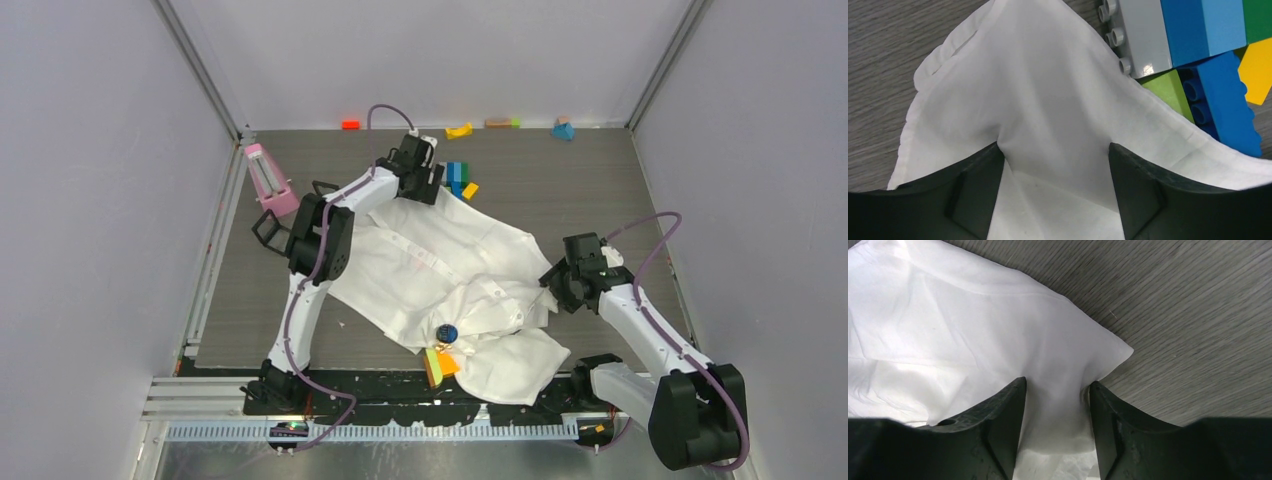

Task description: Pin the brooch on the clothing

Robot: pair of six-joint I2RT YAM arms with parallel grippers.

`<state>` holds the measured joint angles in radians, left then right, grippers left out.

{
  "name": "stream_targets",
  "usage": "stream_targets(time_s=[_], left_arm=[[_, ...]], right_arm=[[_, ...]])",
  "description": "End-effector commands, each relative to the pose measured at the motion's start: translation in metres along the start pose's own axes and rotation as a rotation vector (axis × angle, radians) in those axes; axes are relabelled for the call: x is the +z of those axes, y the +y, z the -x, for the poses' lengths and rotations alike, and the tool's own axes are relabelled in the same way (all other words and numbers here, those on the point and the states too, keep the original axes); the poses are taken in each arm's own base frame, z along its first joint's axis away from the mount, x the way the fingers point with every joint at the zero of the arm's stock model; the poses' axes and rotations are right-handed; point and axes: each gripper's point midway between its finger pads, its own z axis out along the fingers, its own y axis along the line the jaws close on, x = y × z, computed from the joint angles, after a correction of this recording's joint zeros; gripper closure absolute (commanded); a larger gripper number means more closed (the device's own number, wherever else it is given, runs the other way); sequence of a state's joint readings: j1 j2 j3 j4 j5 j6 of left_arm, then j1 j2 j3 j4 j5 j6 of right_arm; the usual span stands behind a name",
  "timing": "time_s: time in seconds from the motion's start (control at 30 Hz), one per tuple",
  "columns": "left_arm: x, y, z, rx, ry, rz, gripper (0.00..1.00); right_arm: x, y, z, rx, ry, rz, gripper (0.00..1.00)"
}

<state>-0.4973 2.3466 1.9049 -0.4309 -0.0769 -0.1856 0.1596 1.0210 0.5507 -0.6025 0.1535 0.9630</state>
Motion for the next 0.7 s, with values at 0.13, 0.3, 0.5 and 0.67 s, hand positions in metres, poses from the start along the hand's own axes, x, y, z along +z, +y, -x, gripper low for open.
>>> stream_targets(time_s=[0.13,0.3,0.5,0.67], left_arm=[[0.012,0.006,-0.010,0.028,0.044,0.034,0.72],[-0.007,0.009,0.003,0.011,0.003,0.052,1.00],[-0.067,0.004,0.049,-0.007,-0.132,0.018,1.00],[-0.136,0.005,0.091,-0.018,-0.268,0.003,1.00]], right_arm=[[-0.002,0.019,0.013,0.079,-0.066,0.095,0.63],[-0.010,0.033,0.026,0.072,-0.117,0.161,0.91],[-0.020,0.052,0.056,0.024,-0.225,0.198,0.99],[-0.036,0.090,0.104,-0.019,-0.332,0.227,0.99]])
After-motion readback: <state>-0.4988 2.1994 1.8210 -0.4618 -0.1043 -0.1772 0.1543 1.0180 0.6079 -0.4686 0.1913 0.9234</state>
